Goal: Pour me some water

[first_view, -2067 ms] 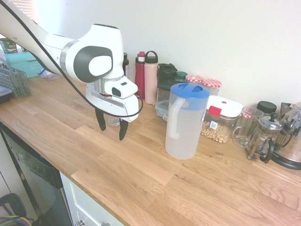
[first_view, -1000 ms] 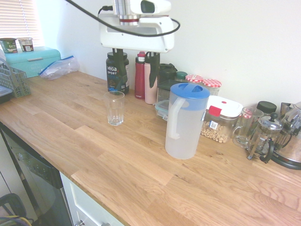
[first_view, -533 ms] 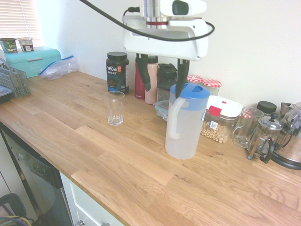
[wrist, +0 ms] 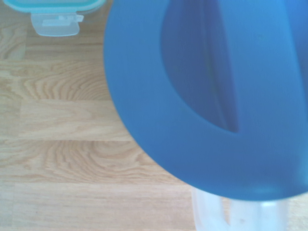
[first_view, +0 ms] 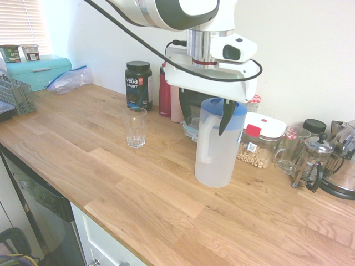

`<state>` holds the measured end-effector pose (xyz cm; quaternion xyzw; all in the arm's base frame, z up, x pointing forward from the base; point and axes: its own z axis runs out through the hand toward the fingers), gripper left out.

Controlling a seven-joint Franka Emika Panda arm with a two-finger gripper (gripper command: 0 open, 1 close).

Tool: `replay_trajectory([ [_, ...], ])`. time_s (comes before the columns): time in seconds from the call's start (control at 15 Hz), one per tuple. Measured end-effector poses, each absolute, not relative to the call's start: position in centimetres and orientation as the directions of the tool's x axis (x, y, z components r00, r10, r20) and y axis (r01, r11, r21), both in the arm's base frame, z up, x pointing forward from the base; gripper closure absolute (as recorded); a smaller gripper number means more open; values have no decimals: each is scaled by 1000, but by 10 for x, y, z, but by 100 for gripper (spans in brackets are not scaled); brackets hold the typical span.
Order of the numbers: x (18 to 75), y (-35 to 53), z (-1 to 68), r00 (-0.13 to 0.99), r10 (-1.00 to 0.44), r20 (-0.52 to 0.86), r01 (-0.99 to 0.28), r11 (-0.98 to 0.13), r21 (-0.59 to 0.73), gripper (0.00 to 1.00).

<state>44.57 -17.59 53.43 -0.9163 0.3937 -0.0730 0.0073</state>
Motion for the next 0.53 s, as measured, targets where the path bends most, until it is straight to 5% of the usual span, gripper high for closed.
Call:
replay_trajectory([
  [0.53, 455, -176, 511, 684, -719, 119, -718, -693, -62, 100],
])
